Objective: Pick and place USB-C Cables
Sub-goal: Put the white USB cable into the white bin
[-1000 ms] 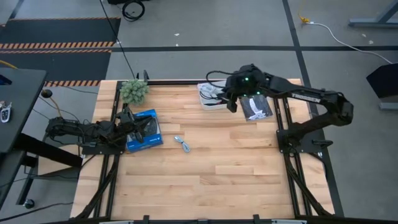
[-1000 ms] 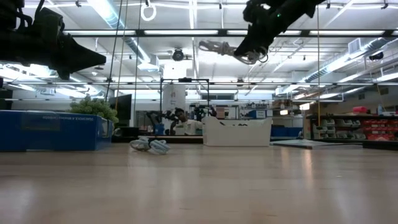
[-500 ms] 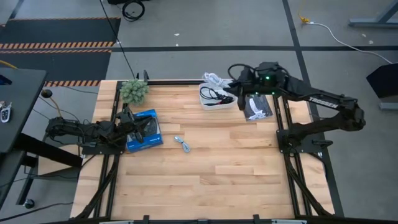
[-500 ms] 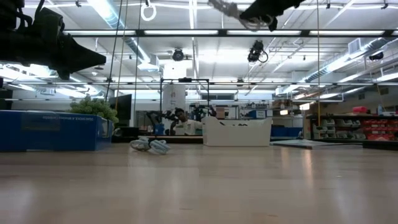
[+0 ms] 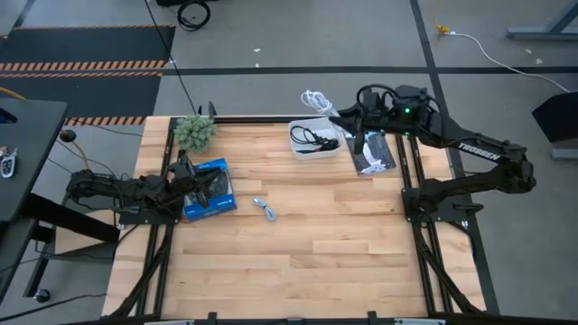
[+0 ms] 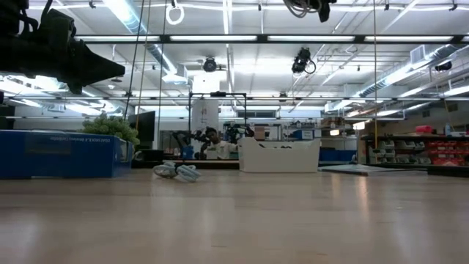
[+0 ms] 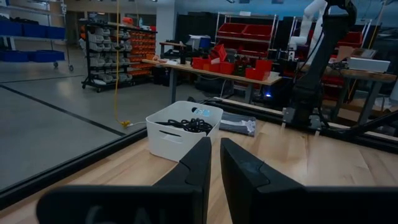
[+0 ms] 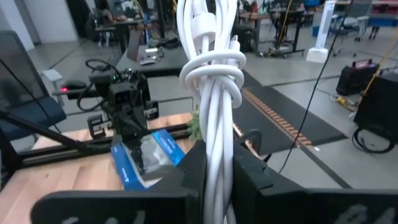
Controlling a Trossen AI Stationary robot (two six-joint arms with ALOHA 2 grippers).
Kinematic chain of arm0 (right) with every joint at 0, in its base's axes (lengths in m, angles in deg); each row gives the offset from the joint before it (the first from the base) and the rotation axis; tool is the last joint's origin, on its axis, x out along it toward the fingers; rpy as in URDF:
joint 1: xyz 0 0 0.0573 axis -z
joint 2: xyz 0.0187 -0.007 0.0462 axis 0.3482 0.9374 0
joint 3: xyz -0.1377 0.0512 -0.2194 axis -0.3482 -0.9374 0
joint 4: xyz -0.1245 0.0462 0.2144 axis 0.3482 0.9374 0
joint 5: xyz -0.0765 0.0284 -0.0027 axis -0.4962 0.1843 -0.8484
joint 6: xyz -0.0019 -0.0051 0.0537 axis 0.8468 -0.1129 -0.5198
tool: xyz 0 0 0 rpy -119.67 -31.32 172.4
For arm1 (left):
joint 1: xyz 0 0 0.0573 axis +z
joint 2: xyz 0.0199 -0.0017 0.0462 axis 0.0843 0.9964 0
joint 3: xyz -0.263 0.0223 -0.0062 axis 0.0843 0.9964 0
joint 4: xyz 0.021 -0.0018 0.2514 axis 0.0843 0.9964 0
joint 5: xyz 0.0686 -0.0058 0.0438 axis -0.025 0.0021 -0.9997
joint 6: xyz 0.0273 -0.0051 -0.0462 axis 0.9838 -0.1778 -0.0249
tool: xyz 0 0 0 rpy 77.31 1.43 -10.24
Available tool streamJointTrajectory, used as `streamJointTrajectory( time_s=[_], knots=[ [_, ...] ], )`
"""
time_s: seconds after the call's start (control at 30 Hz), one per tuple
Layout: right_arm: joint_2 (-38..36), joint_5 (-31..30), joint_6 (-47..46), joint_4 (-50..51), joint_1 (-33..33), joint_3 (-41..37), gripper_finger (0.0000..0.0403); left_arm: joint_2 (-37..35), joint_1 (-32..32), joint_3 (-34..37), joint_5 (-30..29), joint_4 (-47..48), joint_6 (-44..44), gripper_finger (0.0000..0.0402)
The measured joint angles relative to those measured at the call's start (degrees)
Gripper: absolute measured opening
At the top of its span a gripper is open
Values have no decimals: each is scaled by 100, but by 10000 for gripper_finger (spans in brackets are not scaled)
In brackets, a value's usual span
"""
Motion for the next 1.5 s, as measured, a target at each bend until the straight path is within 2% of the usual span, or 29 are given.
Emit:
streamJointTrajectory(
  time_s=[0.27,0.4,0.57,0.8,1.0,1.17,1.43,1.5],
  knots=[
    [10,-1,-99,230,0,-55,50,0,-1,0,0,0,1,43],
    [134,-273,-54,520,-1,-52,50,0,-1,-1,0,-1,1,43],
    [602,-623,-124,1469,25,-63,50,0,-1,-1,0,1,-1,43],
    [1355,-819,-45,2157,207,220,50,0,-1,-1,0,1,1,43],
    [2044,-897,465,3026,590,981,50,1,0,1,0,1,-1,43],
    [2663,-1244,926,3660,853,1599,50,0,-1,1,0,1,0,43],
    [3454,-1301,1991,3718,1068,2014,50,0,-1,0,0,1,1,43],
    [3603,-1518,2306,3710,1071,2055,50,1,-1,-1,0,1,-1,43]
  ],
)
